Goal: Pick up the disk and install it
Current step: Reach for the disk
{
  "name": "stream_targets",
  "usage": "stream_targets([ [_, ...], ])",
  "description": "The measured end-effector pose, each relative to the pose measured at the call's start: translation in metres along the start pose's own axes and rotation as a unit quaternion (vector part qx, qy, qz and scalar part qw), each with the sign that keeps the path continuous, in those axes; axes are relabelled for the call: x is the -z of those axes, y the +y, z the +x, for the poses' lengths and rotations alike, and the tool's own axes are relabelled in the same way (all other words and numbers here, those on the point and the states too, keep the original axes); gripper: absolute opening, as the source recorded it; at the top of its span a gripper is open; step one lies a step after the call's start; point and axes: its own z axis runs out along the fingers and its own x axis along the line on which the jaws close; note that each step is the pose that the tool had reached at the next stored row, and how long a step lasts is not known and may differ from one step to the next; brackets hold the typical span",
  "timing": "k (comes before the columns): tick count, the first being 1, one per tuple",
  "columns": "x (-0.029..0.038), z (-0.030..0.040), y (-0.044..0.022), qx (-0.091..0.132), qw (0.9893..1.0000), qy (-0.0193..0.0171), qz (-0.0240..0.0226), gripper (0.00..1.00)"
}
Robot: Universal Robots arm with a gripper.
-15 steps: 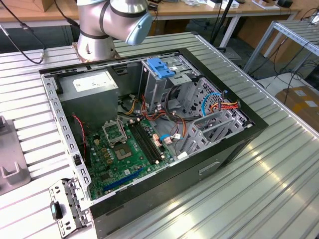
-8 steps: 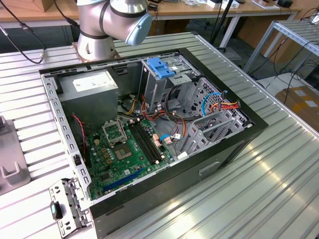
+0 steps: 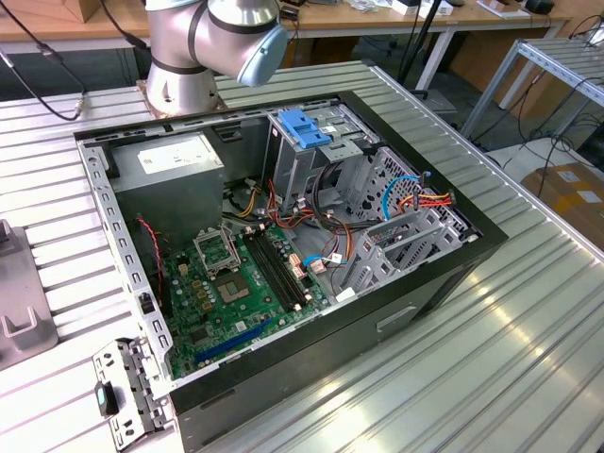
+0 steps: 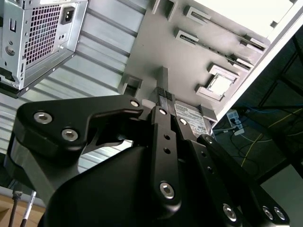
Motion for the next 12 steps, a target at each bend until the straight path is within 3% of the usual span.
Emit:
stream_targets([
  [12,0.0001,0.0042,-0.0003,0.000,1.0000,0.0000,0.0000,0.10],
])
